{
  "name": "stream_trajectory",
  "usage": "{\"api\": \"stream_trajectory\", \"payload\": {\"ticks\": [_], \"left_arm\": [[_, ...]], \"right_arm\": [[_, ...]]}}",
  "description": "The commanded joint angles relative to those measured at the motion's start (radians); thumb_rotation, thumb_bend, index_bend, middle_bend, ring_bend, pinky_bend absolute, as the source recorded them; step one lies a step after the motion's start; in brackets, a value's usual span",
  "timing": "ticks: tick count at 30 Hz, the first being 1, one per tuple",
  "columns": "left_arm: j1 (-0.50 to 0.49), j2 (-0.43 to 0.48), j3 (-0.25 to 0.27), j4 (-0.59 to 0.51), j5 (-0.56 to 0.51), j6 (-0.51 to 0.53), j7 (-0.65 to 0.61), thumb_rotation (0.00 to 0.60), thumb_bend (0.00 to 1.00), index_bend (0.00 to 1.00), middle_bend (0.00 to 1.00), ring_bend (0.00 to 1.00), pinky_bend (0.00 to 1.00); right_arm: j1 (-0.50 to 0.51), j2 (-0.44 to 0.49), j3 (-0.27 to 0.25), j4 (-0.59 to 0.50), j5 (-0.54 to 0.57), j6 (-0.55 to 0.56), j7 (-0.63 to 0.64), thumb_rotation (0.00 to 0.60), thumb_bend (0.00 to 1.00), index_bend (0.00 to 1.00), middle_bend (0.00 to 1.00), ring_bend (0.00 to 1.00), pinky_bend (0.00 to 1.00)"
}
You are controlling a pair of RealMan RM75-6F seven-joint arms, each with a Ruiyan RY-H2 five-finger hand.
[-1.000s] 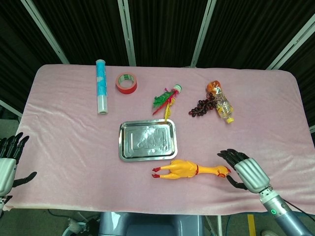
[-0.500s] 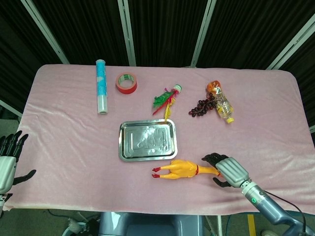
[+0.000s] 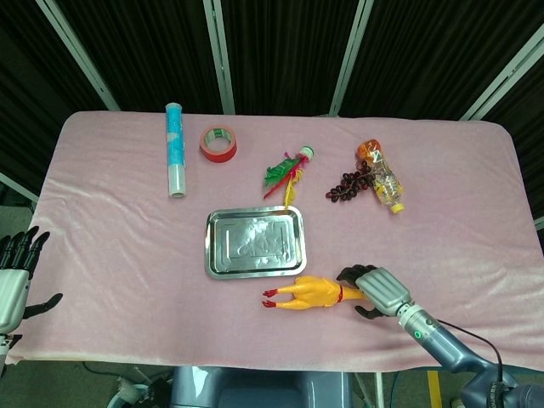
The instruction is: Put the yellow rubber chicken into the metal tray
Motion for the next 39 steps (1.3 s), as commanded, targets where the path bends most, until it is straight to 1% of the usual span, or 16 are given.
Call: {"api": "stream_trajectory", "payload": {"ticks": [1,7,15,18,21,24,28,31,36,39], "left_arm": [[-0.001,-0.002,-0.001,0.005,-0.006,-0.004,-0.003,0.6,0.03,0.0,0.0,0.0,0.0],[0.0,-0.003,-0.001,0.01,-0.009,-0.003,-0.01,0.6,0.03,0.0,0.0,0.0,0.0],[0.007,-0.001,0.002,0.018,-0.009,0.005,-0.023,0.6,0.03,0.0,0.0,0.0,0.0],[0.011,0.001,0.003,0.021,-0.008,0.011,-0.027,0.6,0.03,0.01,0.0,0.0,0.0],[0.014,0.001,0.005,0.024,-0.005,0.016,-0.034,0.6,0.03,0.01,0.0,0.0,0.0],[0.015,0.002,0.007,0.026,-0.001,0.017,-0.038,0.6,0.03,0.01,0.0,0.0,0.0],[0.016,0.002,0.007,0.026,0.006,0.022,-0.044,0.6,0.03,0.01,0.0,0.0,0.0],[0.015,0.005,0.009,0.023,0.015,0.024,-0.049,0.6,0.03,0.01,0.0,0.0,0.0],[0.007,0.011,0.015,0.014,0.038,0.015,-0.072,0.6,0.03,0.01,0.0,0.0,0.0],[-0.003,0.014,0.019,0.007,0.054,0.004,-0.079,0.6,0.03,0.02,0.0,0.0,0.0]], "right_arm": [[0.009,-0.013,0.005,0.013,0.013,-0.007,-0.006,0.6,0.37,0.27,0.22,0.22,0.28],[0.019,-0.031,0.007,0.026,0.022,-0.003,-0.003,0.6,0.37,0.35,0.29,0.28,0.35],[0.031,-0.06,0.002,0.042,0.022,0.004,-0.007,0.6,0.37,0.43,0.34,0.34,0.44],[0.033,-0.067,-0.003,0.045,0.021,0.005,-0.008,0.6,0.37,0.48,0.39,0.39,0.49],[0.033,-0.073,-0.008,0.05,0.018,0.01,-0.007,0.6,0.38,0.57,0.45,0.46,0.56],[0.031,-0.077,-0.016,0.057,0.011,0.022,0.0,0.6,0.46,0.66,0.5,0.52,0.62],[0.028,-0.081,-0.027,0.066,-0.007,0.043,0.016,0.6,0.61,0.8,0.6,0.61,0.73],[0.022,-0.081,-0.033,0.072,-0.032,0.08,0.047,0.6,0.7,0.89,0.67,0.67,0.79],[0.014,-0.062,-0.048,0.08,-0.091,0.157,0.148,0.6,0.78,0.98,0.73,0.73,0.85],[0.012,-0.041,-0.061,0.082,-0.126,0.198,0.218,0.6,0.81,1.0,0.75,0.74,0.86]]}}
